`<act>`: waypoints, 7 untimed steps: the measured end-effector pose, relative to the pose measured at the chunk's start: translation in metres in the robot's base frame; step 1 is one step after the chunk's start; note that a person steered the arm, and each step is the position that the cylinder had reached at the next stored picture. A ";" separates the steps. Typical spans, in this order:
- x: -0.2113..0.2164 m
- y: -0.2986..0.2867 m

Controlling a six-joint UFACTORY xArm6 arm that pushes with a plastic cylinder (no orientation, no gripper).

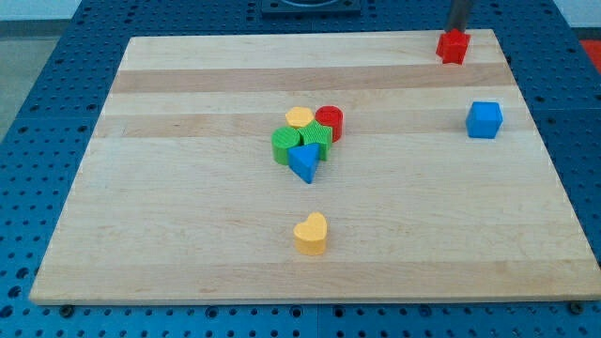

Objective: Move the red star into the red circle

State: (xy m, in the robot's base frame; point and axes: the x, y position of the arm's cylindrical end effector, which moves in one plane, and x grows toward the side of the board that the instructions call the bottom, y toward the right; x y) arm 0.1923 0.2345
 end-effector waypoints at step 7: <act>0.072 -0.039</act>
State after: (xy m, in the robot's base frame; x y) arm 0.2639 0.1958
